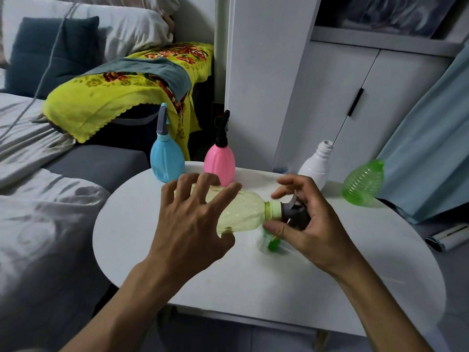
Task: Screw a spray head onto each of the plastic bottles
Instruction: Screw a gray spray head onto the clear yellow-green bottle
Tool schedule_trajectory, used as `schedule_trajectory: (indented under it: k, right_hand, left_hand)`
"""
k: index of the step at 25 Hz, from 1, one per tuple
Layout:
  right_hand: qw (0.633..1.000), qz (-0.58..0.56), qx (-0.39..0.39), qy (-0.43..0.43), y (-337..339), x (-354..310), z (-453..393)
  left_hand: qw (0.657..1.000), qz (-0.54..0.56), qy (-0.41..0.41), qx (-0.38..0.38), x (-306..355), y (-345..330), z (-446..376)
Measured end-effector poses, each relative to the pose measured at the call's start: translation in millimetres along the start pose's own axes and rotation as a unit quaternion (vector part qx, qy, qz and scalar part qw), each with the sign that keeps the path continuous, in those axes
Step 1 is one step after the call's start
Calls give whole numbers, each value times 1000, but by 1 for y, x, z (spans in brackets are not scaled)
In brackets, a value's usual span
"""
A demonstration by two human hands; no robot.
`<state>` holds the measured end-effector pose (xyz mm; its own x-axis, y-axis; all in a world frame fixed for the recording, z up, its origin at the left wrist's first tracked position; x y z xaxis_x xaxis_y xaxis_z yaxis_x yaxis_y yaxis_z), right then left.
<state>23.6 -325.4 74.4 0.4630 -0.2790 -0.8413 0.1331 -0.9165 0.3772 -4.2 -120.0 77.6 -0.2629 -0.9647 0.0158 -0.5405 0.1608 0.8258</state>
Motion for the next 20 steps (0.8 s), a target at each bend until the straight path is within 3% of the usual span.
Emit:
schedule_trajectory:
  k: [7, 11, 15, 20]
  right_hand:
    - [998, 59, -5, -3, 5, -2, 0]
    - [999, 20, -20, -26, 4, 0, 1]
    - [999, -7, 20, -34, 8, 3, 0]
    - [987, -66, 38, -139, 0, 7, 3]
  left_hand:
    - [1000, 3, -6, 0, 1, -2, 1]
    - [1000, -2, -16, 3, 5, -4, 2]
    - [999, -1, -34, 23, 7, -8, 6]
    - [999, 3, -39, -22, 15, -17, 5]
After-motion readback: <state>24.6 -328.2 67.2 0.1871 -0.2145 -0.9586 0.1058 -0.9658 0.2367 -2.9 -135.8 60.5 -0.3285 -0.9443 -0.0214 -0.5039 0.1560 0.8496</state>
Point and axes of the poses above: each hand's wrist, its own z-axis away from the middle knuckle, its own y-axis out of the back of the hand, x = y × z, the point moved 3 cm from there along -z, towards the middle knuckle, and after that the axes turned 1 degree about -z, right-handed, at the moved point
